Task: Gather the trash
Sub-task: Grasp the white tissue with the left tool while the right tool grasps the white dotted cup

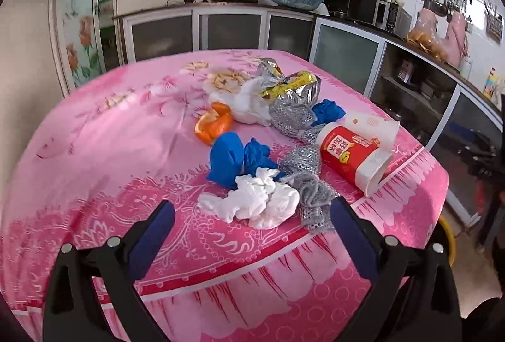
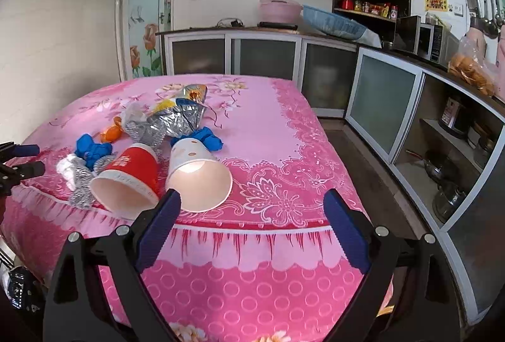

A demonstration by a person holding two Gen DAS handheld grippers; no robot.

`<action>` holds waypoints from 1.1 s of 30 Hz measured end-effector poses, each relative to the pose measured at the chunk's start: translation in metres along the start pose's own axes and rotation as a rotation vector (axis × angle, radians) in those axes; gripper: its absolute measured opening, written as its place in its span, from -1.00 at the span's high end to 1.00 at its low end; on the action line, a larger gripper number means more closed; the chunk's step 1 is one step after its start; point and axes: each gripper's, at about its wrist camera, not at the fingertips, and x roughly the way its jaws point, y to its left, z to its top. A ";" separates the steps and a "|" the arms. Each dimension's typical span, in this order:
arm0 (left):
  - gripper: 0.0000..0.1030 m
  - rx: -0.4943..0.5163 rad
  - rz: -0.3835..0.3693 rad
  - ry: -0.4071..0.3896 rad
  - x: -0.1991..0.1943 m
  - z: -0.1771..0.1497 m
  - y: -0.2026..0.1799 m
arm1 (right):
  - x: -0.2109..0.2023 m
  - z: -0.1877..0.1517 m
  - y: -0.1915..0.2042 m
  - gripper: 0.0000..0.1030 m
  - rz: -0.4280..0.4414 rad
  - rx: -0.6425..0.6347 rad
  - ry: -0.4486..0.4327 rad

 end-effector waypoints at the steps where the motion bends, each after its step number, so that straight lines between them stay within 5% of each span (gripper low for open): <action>1: -0.84 -0.004 -0.003 0.011 0.005 0.000 0.001 | 0.006 0.000 0.001 -0.70 0.000 -0.011 0.013; 23: -0.84 -0.014 -0.025 0.148 0.064 0.005 0.004 | 0.107 0.012 0.020 -0.54 0.111 -0.092 0.165; 25: -0.82 -0.022 -0.036 0.155 0.067 0.006 0.005 | 0.112 0.013 0.023 -0.40 0.118 -0.096 0.179; 31: 0.08 -0.071 -0.102 0.177 0.073 0.009 0.013 | 0.123 0.014 0.025 0.51 0.122 -0.089 0.237; 33: 0.17 -0.060 -0.101 0.174 0.072 0.010 0.010 | 0.122 0.015 0.025 0.62 0.119 -0.082 0.230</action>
